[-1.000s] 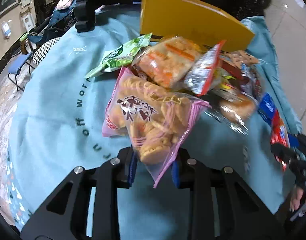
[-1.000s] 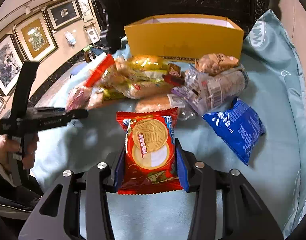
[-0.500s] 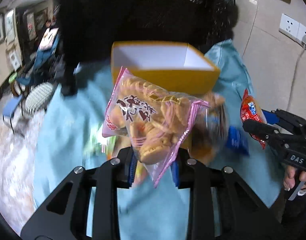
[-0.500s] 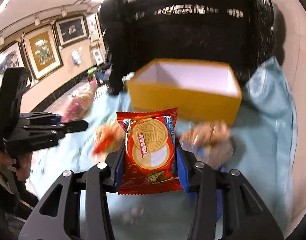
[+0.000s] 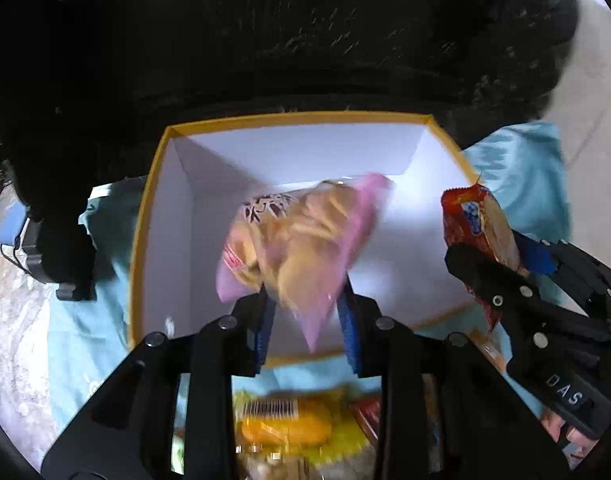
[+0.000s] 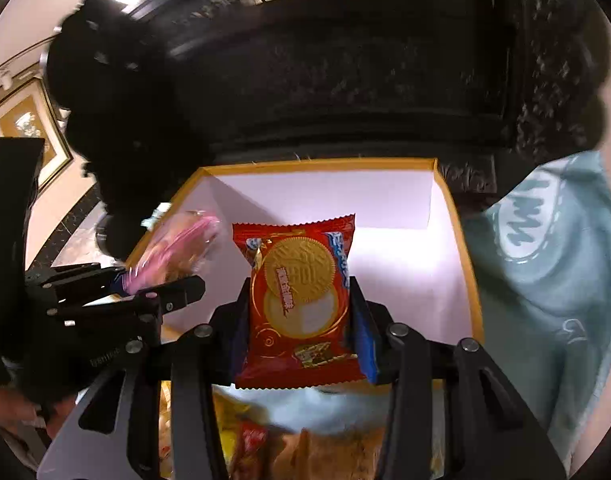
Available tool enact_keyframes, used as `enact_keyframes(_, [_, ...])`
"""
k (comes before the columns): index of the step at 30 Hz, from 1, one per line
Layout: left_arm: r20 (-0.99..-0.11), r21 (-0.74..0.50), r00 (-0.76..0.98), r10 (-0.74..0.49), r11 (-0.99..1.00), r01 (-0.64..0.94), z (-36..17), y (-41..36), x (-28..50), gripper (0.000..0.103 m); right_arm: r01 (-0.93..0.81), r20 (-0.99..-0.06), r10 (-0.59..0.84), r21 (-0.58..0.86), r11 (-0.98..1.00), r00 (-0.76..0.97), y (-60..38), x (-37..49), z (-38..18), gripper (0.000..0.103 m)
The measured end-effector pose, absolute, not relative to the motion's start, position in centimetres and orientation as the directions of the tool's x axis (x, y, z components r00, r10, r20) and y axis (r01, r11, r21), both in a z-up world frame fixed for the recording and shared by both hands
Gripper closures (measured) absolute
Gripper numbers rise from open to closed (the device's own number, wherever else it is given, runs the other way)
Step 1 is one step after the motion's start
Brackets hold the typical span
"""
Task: Organize snacks
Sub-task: 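Carry both held snacks over the yellow box and open both grippers to drop them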
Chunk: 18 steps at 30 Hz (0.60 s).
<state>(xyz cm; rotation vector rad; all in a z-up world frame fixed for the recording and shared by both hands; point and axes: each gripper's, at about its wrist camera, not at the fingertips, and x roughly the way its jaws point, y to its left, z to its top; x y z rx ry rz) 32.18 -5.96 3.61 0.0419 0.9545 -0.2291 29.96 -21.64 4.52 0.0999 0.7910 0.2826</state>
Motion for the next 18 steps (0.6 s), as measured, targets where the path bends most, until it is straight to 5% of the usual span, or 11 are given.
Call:
enact_keyframes(1, [-0.812,-0.053,0.56,-0.166,0.976,0.213,3.3,-6.4,32.7,0.07,-0.205,-0.696,0.283,0.197,0.959,0.66,-21.7,30.6,4.0,0.056])
enact_keyframes(2, [-0.806,-0.043,0.569,-0.16,0.976,0.213,3.3,-6.5,32.8,0.051,-0.197,-0.71,0.276,0.193,0.961,0.648,-21.7,31.4,3.5,0.056])
enact_keyframes(5, [-0.774,0.033,0.631,-0.057,0.991,0.13,3.4,-6.5,32.9,0.016,-0.168,-0.693,0.266,0.207,0.964,0.67,-22.4,31.1,3.3,0.053])
enact_keyframes(9, [-0.763,0.01,0.641,-0.088,0.989,0.149,4.1,-6.0,31.8,0.012,-0.158,-0.663,0.275,0.232,0.96,0.696,-23.5,29.5,4.1,0.041])
enact_keyframes(18, [-0.76,0.046,0.639,-0.119,0.971,0.235,5.3,-5.1,22.4,0.009,-0.227,-0.629,0.315,0.218,0.949,0.711,-24.1,20.2,5.0,0.033])
